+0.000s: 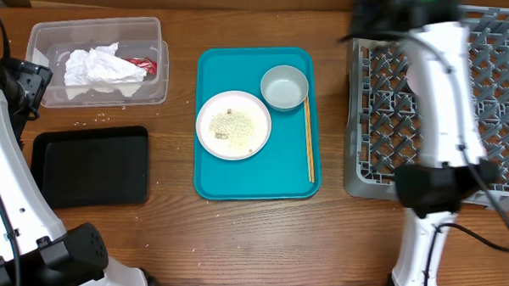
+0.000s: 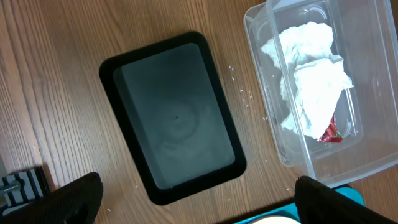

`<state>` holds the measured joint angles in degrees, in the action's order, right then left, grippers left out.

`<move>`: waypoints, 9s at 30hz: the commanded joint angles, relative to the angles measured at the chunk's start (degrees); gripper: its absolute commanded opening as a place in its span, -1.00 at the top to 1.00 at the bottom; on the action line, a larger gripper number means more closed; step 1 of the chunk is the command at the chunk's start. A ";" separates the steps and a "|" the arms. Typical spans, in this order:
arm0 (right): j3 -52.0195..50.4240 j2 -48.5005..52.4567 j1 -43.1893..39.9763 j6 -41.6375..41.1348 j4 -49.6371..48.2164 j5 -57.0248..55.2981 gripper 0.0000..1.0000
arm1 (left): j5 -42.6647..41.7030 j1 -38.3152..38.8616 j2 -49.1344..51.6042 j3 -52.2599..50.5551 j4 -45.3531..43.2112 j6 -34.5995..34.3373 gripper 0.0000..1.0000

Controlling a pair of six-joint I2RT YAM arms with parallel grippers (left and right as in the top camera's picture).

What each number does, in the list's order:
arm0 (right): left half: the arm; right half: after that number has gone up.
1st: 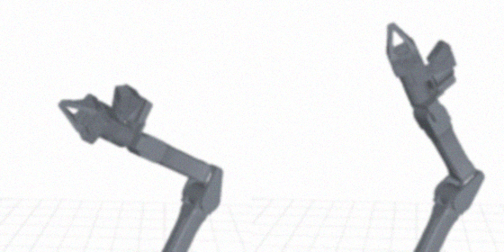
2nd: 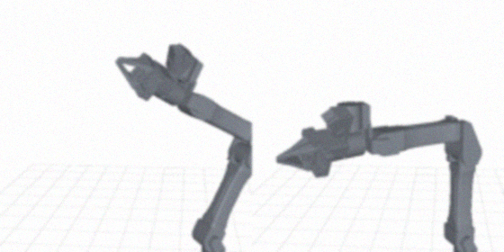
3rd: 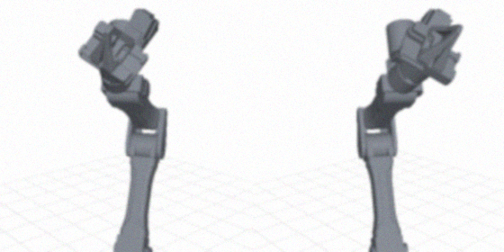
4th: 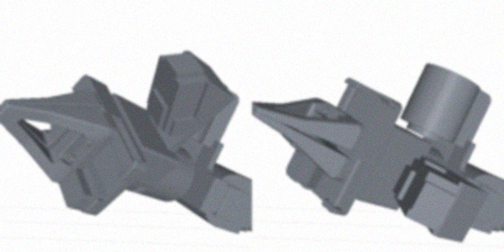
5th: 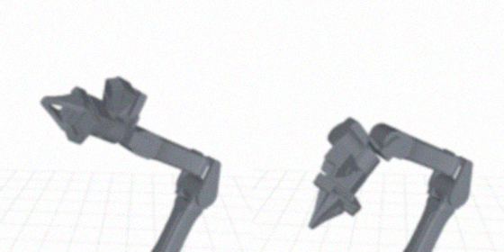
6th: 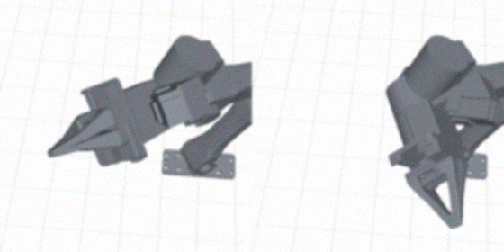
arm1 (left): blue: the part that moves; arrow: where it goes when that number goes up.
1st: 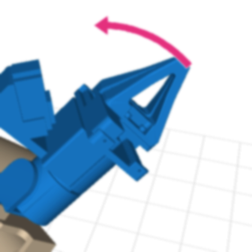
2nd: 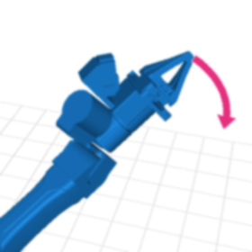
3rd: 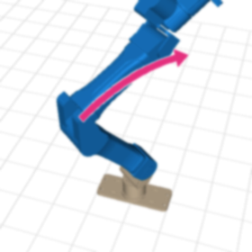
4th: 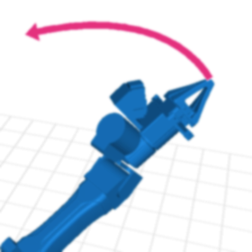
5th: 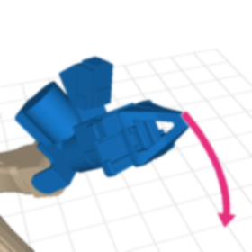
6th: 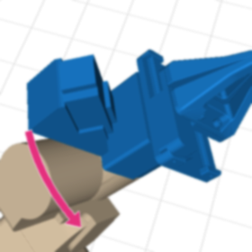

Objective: Sort waste into correct bins and load items into the dishwasher
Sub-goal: 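Carry the white cup right and tilt it down into the rack, then lower the white cup upside down into the rack beside the pink bowl, then move the right gripper back to the tray and grasp the white saucer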

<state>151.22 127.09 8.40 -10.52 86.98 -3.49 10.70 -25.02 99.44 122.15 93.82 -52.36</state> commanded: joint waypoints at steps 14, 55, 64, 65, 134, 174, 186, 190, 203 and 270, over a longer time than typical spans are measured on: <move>-12.87 -1.81 -30.69 10.88 9.09 38.80 0.93 | 0.20 -0.09 0.37 -0.28 0.02 0.52 -1.00; -49.33 -1.66 -39.89 25.09 -3.89 76.78 0.93 | 0.20 -0.11 0.37 -0.28 0.02 0.52 -0.99; -49.33 -1.60 -39.50 25.05 -5.46 77.24 0.92 | 0.20 -0.11 0.37 -0.28 0.02 0.52 -0.99; -49.33 -1.60 -39.50 24.57 -5.51 77.22 0.92 | 0.20 -0.11 0.37 -0.28 0.02 0.52 -0.99; -35.65 -8.13 -18.73 22.05 -7.91 12.31 -0.15 | 0.20 -0.09 0.37 -0.28 0.02 0.52 -1.00; -35.78 -7.04 -18.64 -4.81 -5.22 -2.49 0.78 | 0.20 -0.11 0.37 -0.28 0.02 0.52 -1.00; -35.80 -4.13 -18.75 -10.82 -6.38 -7.34 0.92 | 0.20 -0.09 0.37 -0.28 0.02 0.52 -1.00; -35.80 -4.11 -18.75 -10.78 -6.34 -6.78 0.92 | 0.20 -0.09 0.37 -0.28 0.02 0.52 -1.00; -35.82 -3.41 -18.75 -11.28 -6.56 -5.18 0.93 | 0.20 -0.11 0.37 -0.28 0.02 0.52 -1.00; -14.25 0.52 9.25 7.34 -19.61 7.30 -0.72 | 0.20 -0.11 0.37 -0.28 0.02 0.52 -1.00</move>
<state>137.14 123.70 16.58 -4.01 68.23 8.27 10.68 -25.02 99.44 122.15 93.84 -52.36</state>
